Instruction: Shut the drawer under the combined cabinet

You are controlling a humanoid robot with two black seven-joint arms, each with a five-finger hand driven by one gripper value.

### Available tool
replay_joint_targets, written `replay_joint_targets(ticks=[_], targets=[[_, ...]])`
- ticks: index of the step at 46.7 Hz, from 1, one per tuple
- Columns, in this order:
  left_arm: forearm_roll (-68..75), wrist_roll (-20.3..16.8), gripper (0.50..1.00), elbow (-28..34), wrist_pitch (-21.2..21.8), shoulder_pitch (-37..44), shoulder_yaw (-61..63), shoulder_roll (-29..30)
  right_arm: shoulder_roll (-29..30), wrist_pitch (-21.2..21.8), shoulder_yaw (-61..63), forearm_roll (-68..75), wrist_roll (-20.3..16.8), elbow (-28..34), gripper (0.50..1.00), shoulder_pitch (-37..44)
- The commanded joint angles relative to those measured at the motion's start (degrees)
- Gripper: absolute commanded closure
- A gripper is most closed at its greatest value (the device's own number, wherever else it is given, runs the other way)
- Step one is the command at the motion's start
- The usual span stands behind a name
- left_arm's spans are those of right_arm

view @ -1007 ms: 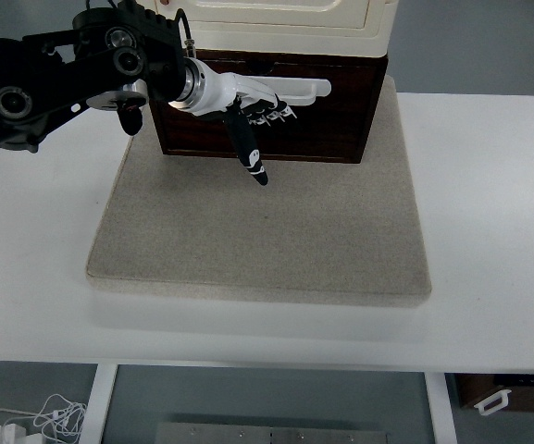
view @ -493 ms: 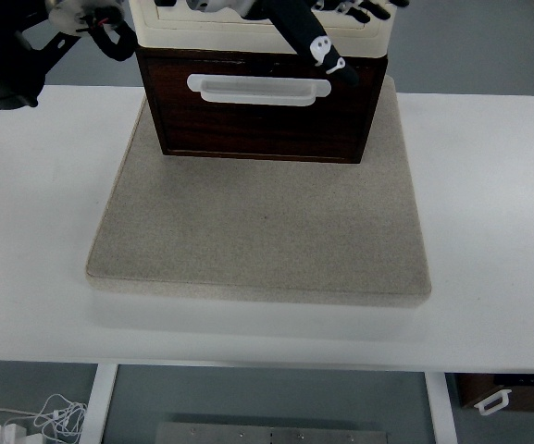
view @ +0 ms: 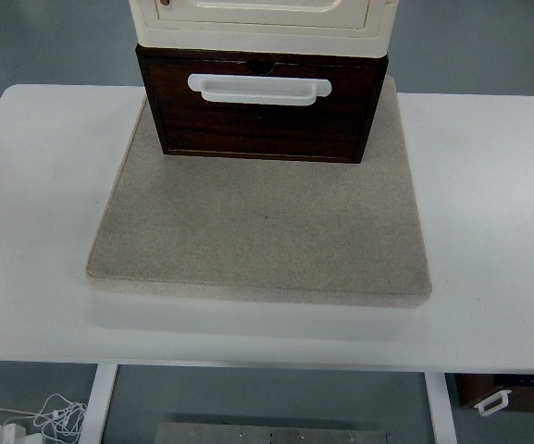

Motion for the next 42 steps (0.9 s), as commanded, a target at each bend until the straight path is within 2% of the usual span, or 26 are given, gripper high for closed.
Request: replay_joint_targets(ticks=[1, 4, 6, 16, 25, 31, 37, 42], targets=[[-0.1, -1.7, 0.504, 2.1, 9.6, 0.2, -0.9, 0.0, 0.0, 0.0, 0.0, 0.0, 0.0, 0.1, 0.548, 0.0], [-1.1, -1.9, 0.504, 3.6, 14.4, 0.2, -1.1, 0.0, 0.0, 0.0, 0.0, 0.0, 0.0, 0.1, 0.548, 0.0], [-2.5, -1.9, 0.504, 5.2, 15.8, 0.3, -1.0, 0.1, 0.0, 0.0, 0.0, 0.0, 0.0, 0.0, 0.548, 0.0], [-10.7, -1.8, 0.504, 15.7, 18.9, -0.1, -0.7, -0.1, 0.0, 0.0, 0.0, 0.0, 0.0, 0.1, 0.548, 0.0], [-17.2, -1.2, 0.504, 26.1, 17.9, -2.2, 0.0, 0.1, 0.0, 0.0, 0.0, 0.0, 0.0, 0.1, 0.548, 0.0], [-17.5, 1.1, 0.504, 32.5, 17.3, -3.3, 0.1, 0.1, 0.0, 0.0, 0.0, 0.0, 0.0, 0.0, 0.548, 0.0], [-19.6, 2.4, 0.504, 34.1, 14.1, -2.7, -0.1, 0.1, 0.0, 0.0, 0.0, 0.0, 0.0, 0.1, 0.548, 0.0], [-23.5, 2.8, 0.504, 35.5, 13.3, -2.1, 0.0, 0.2, 0.0, 0.0, 0.0, 0.1, 0.0, 0.1, 0.548, 0.0]])
